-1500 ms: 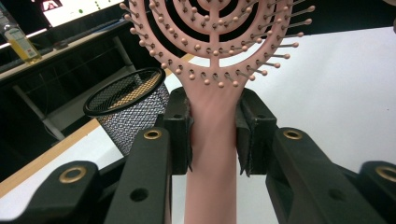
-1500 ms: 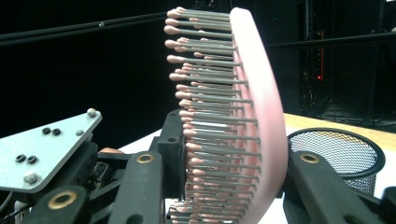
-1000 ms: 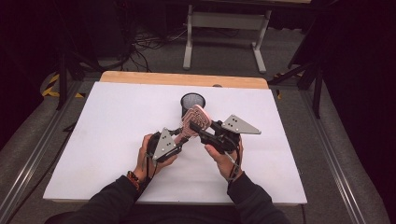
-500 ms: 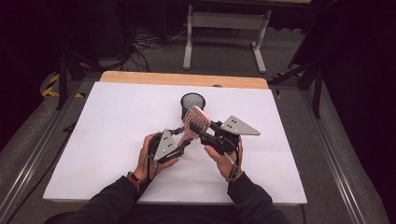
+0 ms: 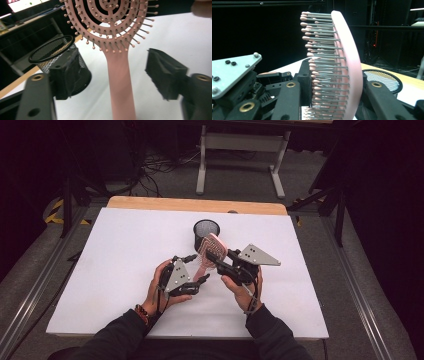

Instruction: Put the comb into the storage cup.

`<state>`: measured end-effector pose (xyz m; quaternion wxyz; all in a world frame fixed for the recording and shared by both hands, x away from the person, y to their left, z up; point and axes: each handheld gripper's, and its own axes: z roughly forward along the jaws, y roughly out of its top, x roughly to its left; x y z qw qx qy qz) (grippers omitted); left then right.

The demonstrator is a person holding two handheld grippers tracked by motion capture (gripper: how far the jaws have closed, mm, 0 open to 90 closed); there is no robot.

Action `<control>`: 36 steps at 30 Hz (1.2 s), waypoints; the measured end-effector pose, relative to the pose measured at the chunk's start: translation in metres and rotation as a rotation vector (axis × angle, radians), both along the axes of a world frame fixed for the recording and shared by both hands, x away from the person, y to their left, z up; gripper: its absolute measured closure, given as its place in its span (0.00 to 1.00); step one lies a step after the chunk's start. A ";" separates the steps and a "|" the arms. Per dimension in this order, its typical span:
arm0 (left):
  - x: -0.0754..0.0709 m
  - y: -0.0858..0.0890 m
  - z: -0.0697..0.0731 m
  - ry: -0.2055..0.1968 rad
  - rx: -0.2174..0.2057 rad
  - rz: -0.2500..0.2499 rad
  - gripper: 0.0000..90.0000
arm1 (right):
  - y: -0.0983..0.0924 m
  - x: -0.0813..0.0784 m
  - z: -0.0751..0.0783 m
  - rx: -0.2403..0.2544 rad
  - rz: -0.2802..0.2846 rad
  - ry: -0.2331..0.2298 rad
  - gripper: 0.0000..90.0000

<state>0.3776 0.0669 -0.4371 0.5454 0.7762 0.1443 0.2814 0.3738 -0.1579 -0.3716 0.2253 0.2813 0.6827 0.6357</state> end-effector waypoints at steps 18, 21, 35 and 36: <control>0.001 0.020 0.009 0.054 -0.044 -0.051 0.08 | -0.015 0.002 0.002 -0.008 -0.044 -0.005 0.70; 0.003 0.027 0.010 0.057 -0.059 -0.044 0.07 | -0.017 0.002 0.003 -0.014 -0.052 -0.009 0.70; 0.009 0.053 0.017 0.066 -0.061 -0.054 0.05 | -0.026 0.003 0.005 -0.030 -0.085 -0.029 0.70; 0.009 0.054 0.017 0.064 -0.058 -0.052 0.05 | -0.026 0.002 0.006 -0.029 -0.085 -0.028 0.70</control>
